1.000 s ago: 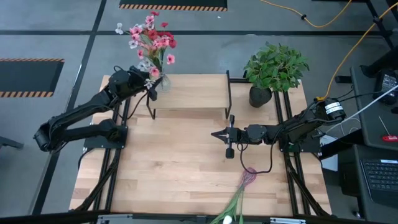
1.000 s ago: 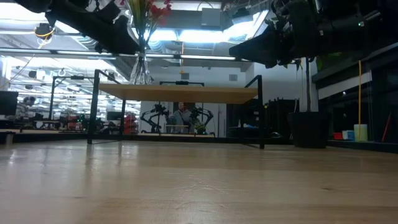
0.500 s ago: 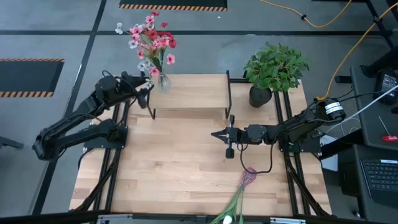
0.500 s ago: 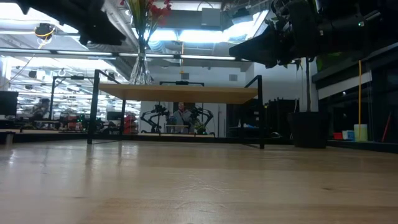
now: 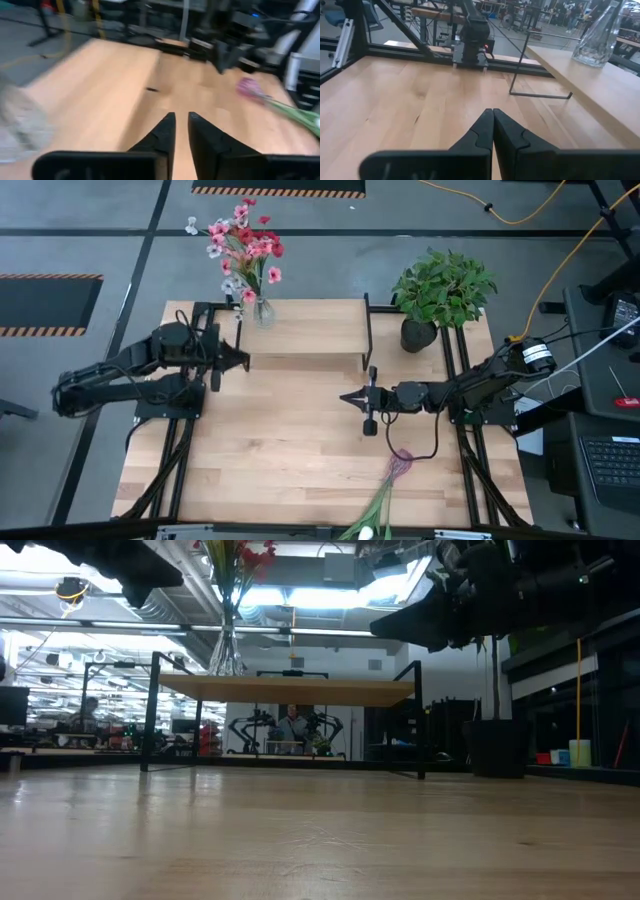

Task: Pick and place flowers into a vace then onto a shelf
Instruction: Move the pink vase to the middle of the table

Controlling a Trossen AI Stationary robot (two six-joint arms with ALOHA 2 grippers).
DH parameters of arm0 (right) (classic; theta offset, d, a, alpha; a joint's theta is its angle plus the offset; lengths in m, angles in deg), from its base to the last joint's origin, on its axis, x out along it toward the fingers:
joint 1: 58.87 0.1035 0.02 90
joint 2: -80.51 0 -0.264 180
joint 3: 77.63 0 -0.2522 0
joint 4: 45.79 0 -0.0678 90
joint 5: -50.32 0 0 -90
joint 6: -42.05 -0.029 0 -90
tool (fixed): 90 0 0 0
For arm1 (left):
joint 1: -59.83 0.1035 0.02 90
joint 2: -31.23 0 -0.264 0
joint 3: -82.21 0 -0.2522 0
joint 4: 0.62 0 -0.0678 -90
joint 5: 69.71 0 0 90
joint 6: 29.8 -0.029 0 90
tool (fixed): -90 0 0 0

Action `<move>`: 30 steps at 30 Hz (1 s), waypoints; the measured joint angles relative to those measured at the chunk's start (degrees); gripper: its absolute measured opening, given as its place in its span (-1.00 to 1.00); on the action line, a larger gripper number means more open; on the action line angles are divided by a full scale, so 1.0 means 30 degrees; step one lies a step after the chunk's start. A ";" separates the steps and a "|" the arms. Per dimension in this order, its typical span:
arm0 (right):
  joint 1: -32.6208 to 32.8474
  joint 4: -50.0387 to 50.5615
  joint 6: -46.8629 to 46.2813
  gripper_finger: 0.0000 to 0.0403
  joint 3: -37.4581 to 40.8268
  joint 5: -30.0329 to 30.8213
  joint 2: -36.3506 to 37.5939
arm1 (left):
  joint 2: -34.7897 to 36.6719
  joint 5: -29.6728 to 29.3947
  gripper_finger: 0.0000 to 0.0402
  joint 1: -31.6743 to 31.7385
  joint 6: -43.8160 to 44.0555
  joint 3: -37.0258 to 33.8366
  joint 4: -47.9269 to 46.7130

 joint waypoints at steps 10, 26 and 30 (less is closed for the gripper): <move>0.0630 0.0092 0.0030 -0.93 0.0000 -0.0013 0.0000 | -0.1963 -0.0007 -0.87 -0.2999 0.0129 0.0000 -0.0301; 0.2103 2.0529 -0.1998 -0.99 -0.6462 0.0090 0.2730 | -1.0087 -0.5146 -0.99 -0.8936 -0.4619 -0.0003 0.8329; 0.2901 2.5549 -0.2756 -0.99 -0.8193 -0.0458 0.3981 | -1.2441 -0.7397 -0.99 -1.0642 -0.4631 0.0007 1.1722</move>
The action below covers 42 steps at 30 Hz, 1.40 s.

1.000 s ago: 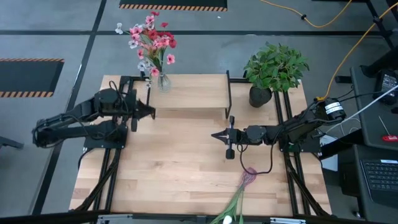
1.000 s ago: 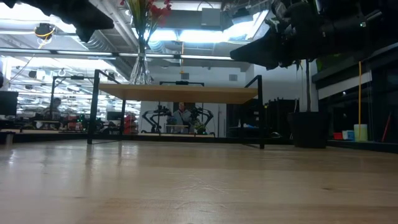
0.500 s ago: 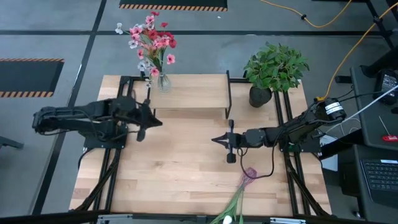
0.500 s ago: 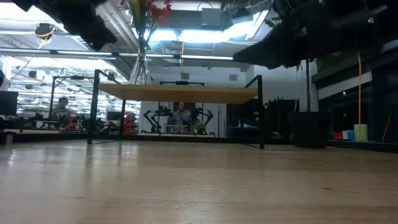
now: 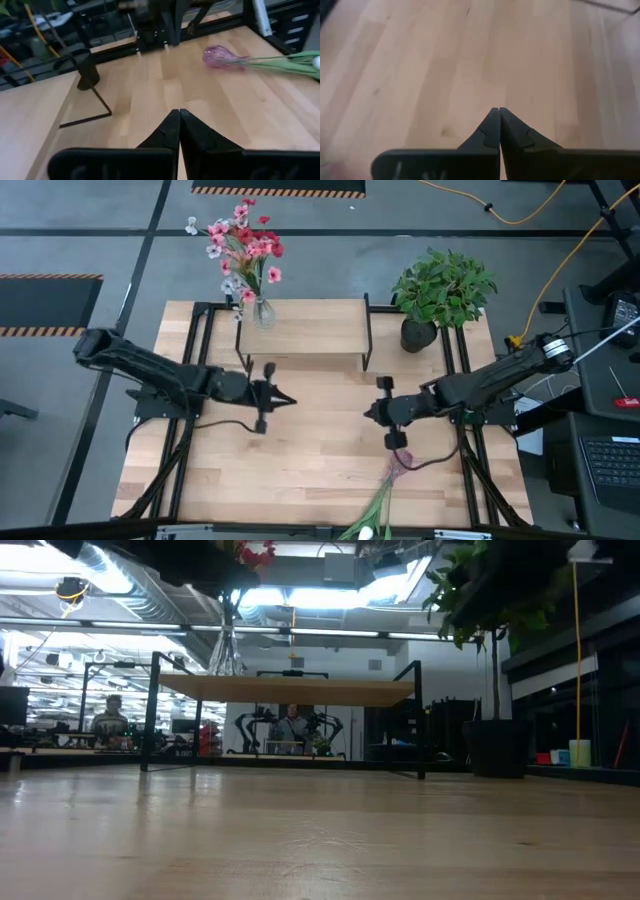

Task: Pick and place flowers into a vace then onto a shelf
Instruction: Move the pink vase to the middle of the table

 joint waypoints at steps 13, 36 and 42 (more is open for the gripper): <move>0.3481 0.5990 -0.0749 -0.99 -0.1412 -0.0020 0.0726 | -0.8220 -0.1180 -0.99 -0.2364 0.1096 0.0773 0.9011; 0.6934 1.0254 -0.2911 -0.98 -0.5625 -0.0554 -0.4332 | -1.0906 -0.0488 -0.99 -0.2643 0.2091 0.2908 0.8905; 0.6934 1.0205 -0.3591 -0.89 -0.5657 -0.0845 -0.4691 | -1.0906 -0.0479 -0.99 -0.2740 0.2540 0.2914 0.8810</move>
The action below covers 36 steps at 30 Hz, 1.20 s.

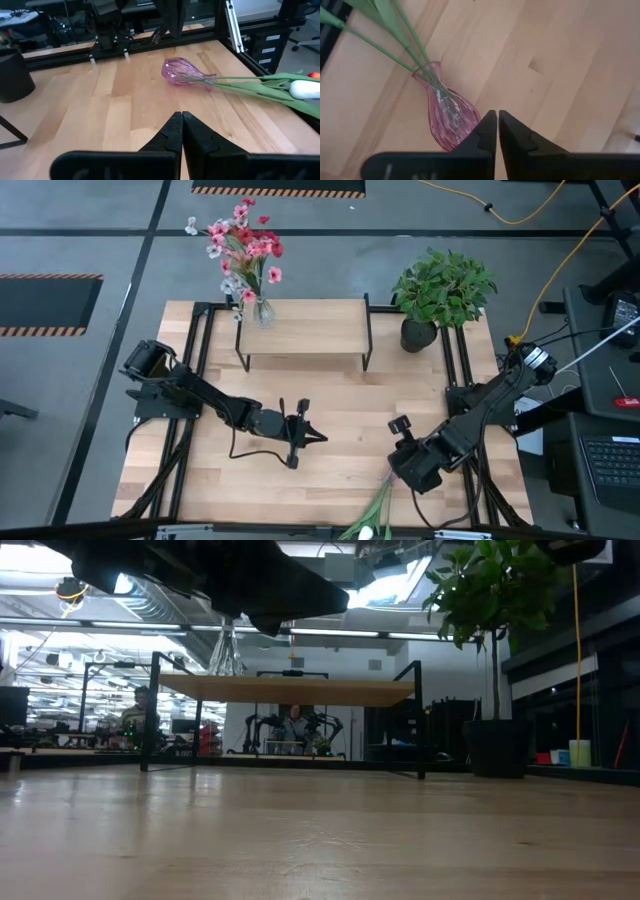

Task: Pick and place flowers into a vace then onto a shelf
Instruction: Move the pink vase to the middle of the table

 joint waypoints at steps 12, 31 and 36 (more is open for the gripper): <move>0.0182 -0.1044 0.2309 -0.46 0.0000 -0.1309 -0.1200 | 0.0000 -0.0713 -0.99 -0.0120 0.0000 0.0000 0.0068; 0.1333 -0.3088 0.1380 -0.02 0.0000 -0.2667 -0.3686 | 0.0000 -0.1136 -0.99 -0.0137 -0.0007 -0.0007 0.0109; 0.1331 -0.3108 0.1386 -0.02 0.0000 -0.2659 -0.4291 | 0.0000 -0.1187 -0.99 -0.0137 0.0000 -0.0007 0.0109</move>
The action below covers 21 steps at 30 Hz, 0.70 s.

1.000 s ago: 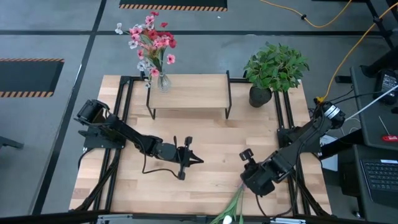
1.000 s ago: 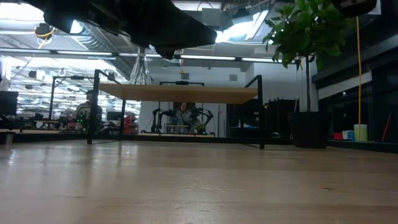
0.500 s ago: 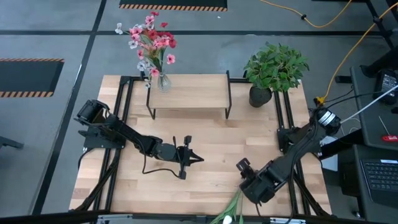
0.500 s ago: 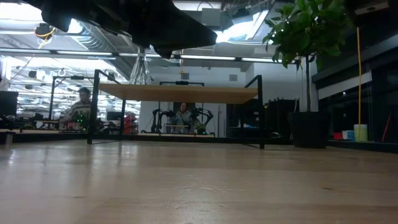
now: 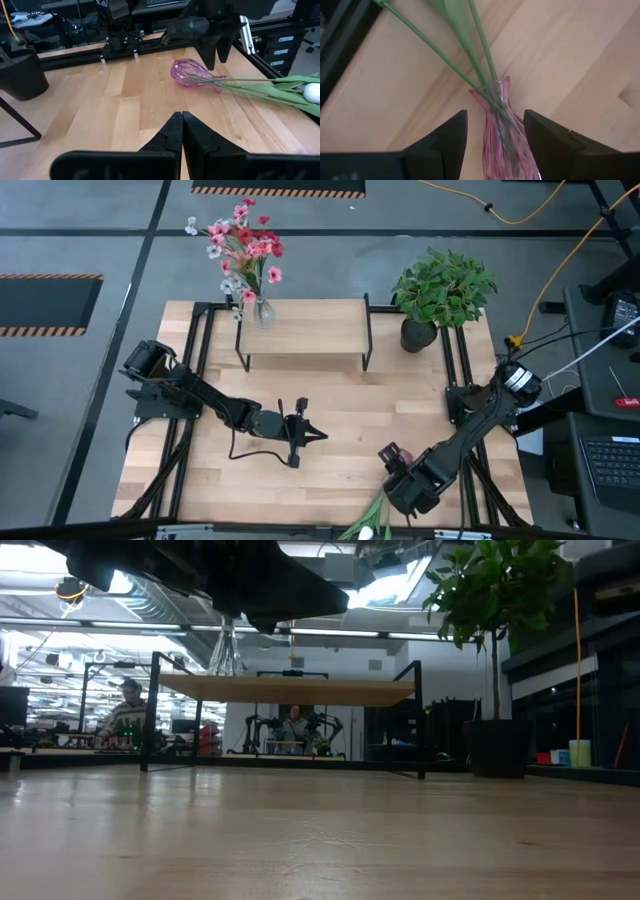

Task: Pick and place flowers into a vace then onto a shelf
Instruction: Move the pink vase to the middle of the table

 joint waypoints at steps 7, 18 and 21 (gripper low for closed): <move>-0.0005 -0.0430 0.0000 -0.02 0.0007 0.0007 -0.0980 | 0.0000 -0.0001 -0.99 0.0000 -0.0007 -0.0007 -0.0004; -0.0012 -0.0444 0.0000 -0.02 0.0007 0.0197 -0.2241 | 0.0007 0.0007 -0.99 0.0000 0.0028 -0.0007 -0.0007; -0.0005 -0.0411 -0.0007 -0.02 0.0015 0.0182 -0.2622 | 0.0007 0.0007 -0.99 0.0000 0.0033 -0.0007 -0.0007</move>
